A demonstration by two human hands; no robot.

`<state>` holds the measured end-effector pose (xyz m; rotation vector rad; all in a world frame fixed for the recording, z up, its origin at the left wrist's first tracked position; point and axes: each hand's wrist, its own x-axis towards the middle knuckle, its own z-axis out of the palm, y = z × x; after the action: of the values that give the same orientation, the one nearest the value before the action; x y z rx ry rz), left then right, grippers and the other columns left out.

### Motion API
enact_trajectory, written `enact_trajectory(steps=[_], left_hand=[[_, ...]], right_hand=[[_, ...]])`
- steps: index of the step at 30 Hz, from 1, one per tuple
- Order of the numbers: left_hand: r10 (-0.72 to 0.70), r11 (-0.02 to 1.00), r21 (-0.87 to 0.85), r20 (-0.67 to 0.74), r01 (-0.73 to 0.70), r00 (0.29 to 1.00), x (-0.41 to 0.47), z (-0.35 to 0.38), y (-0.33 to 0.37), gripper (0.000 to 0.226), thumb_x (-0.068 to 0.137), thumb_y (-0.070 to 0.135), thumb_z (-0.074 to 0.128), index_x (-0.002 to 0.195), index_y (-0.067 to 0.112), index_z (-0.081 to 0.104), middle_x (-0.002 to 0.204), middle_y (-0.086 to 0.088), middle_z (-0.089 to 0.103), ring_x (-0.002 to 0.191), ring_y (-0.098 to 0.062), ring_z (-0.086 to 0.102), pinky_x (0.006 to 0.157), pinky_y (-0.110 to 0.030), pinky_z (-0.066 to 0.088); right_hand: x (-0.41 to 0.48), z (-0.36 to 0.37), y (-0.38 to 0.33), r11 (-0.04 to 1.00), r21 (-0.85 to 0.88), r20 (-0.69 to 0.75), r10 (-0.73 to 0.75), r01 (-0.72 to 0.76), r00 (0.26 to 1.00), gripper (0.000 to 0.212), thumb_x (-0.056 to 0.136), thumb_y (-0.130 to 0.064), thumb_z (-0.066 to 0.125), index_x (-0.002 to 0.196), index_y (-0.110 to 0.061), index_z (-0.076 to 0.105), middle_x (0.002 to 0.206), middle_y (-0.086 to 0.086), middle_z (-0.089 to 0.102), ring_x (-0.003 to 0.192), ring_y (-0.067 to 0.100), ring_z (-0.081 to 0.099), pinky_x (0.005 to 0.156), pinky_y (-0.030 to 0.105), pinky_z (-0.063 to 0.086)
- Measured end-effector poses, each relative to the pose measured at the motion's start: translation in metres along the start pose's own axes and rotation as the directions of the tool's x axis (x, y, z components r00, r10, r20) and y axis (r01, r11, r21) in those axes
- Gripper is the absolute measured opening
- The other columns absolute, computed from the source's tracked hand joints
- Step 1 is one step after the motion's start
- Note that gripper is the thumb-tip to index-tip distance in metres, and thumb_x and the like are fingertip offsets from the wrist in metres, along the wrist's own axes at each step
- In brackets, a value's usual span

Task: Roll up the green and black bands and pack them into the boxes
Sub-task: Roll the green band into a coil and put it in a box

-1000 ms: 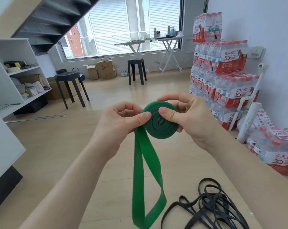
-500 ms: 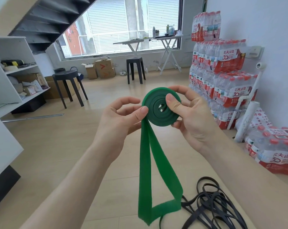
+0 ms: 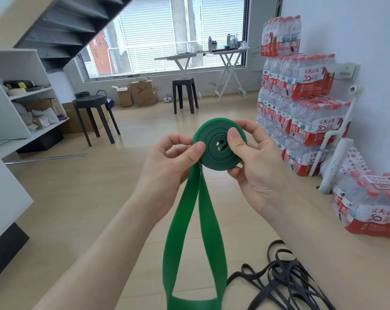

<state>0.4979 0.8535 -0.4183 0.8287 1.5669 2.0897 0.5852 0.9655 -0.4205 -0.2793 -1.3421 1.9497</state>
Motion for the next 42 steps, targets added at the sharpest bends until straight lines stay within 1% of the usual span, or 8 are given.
enact_trajectory(steps=[4, 7, 10, 12, 18, 25, 35, 42], left_hand=[[-0.002, 0.996, 0.095, 0.023, 0.000, 1.000, -0.001, -0.002, 0.003, 0.039, 0.056, 0.018, 0.079, 0.085, 0.017, 0.053, 0.074, -0.009, 0.071, 0.063, -0.027, 0.064, 0.058, -0.033, 0.051], [0.018, 0.976, 0.217, 0.015, -0.021, 1.000, -0.001, -0.013, 0.013, 0.037, 0.057, 0.015, 0.078, 0.088, 0.012, 0.058, 0.075, -0.010, 0.073, 0.067, -0.031, 0.068, 0.064, -0.040, 0.056], [0.019, 0.919, 0.391, 0.086, -0.051, 0.996, -0.003, -0.022, 0.020, 0.033, 0.064, 0.003, 0.078, 0.091, 0.004, 0.061, 0.082, -0.013, 0.074, 0.074, -0.033, 0.071, 0.068, -0.040, 0.060], [-0.005, 0.874, 0.482, 0.152, -0.069, 0.988, -0.003, -0.022, 0.019, 0.029, 0.067, -0.005, 0.077, 0.090, 0.004, 0.062, 0.083, -0.012, 0.074, 0.075, -0.034, 0.071, 0.070, -0.042, 0.060], [-0.080, 0.789, 0.607, 0.256, -0.096, 0.963, -0.001, -0.022, 0.014, 0.028, 0.068, -0.008, 0.077, 0.088, 0.007, 0.064, 0.082, -0.006, 0.074, 0.074, -0.027, 0.072, 0.069, -0.040, 0.060], [-0.008, 0.919, 0.391, 0.151, -0.052, 0.989, 0.003, -0.028, 0.009, 0.033, 0.063, 0.017, 0.077, 0.083, 0.000, 0.058, 0.080, -0.007, 0.073, 0.070, -0.020, 0.070, 0.064, -0.026, 0.057], [-0.024, 0.986, 0.168, 0.010, 0.022, 1.000, 0.006, -0.024, 0.001, 0.029, 0.060, 0.024, 0.075, 0.076, 0.006, 0.059, 0.074, -0.011, 0.067, 0.067, -0.024, 0.062, 0.059, -0.027, 0.052], [-0.125, 0.991, 0.049, 0.094, 0.121, 0.988, 0.004, -0.018, -0.003, 0.034, 0.068, 0.012, 0.072, 0.100, 0.007, 0.066, 0.093, -0.013, 0.069, 0.080, -0.023, 0.065, 0.074, -0.037, 0.058]], right_hand=[[-0.006, 0.004, 0.007, 0.999, -0.019, -0.024, 0.044, -0.045, 0.999, 0.009, 0.094, -0.019, 0.059, 0.100, -0.025, 0.056, 0.091, 0.006, 0.070, 0.070, 0.013, 0.062, 0.049, 0.024, 0.042], [0.001, -0.007, -0.003, 0.959, -0.272, 0.122, 0.119, -0.082, 0.985, 0.014, 0.092, -0.023, 0.062, 0.099, -0.021, 0.050, 0.098, 0.011, 0.069, 0.075, 0.017, 0.065, 0.051, 0.027, 0.047], [0.013, -0.024, -0.030, 0.713, -0.696, 0.288, 0.172, 0.083, 0.942, 0.025, 0.081, -0.036, 0.071, 0.089, -0.019, 0.055, 0.092, -0.001, 0.072, 0.080, 0.012, 0.065, 0.054, 0.023, 0.047], [0.015, -0.027, -0.035, 0.633, -0.756, 0.352, 0.177, 0.167, 0.919, 0.025, 0.076, -0.033, 0.076, 0.087, -0.017, 0.061, 0.088, 0.001, 0.073, 0.077, 0.013, 0.066, 0.052, 0.021, 0.046], [0.007, -0.020, -0.012, 0.650, -0.733, 0.454, 0.249, 0.199, 0.856, 0.032, 0.074, -0.011, 0.080, 0.086, -0.008, 0.051, 0.079, 0.018, 0.068, 0.065, 0.032, 0.064, 0.051, 0.032, 0.054], [0.008, -0.021, -0.010, 0.798, -0.577, 0.372, 0.066, 0.175, 0.926, 0.022, 0.078, -0.008, 0.076, 0.081, -0.014, 0.055, 0.075, 0.017, 0.070, 0.059, 0.019, 0.060, 0.044, 0.025, 0.046], [0.011, -0.021, -0.007, 0.914, -0.392, 0.254, -0.004, 0.107, 0.967, 0.018, 0.081, -0.003, 0.071, 0.083, -0.017, 0.061, 0.074, 0.015, 0.072, 0.055, 0.018, 0.056, 0.040, 0.021, 0.038], [0.014, -0.029, -0.009, 0.970, -0.242, 0.103, 0.020, 0.005, 0.994, 0.017, 0.082, -0.005, 0.069, 0.081, -0.020, 0.061, 0.075, 0.011, 0.071, 0.064, 0.024, 0.058, 0.041, 0.021, 0.037]])
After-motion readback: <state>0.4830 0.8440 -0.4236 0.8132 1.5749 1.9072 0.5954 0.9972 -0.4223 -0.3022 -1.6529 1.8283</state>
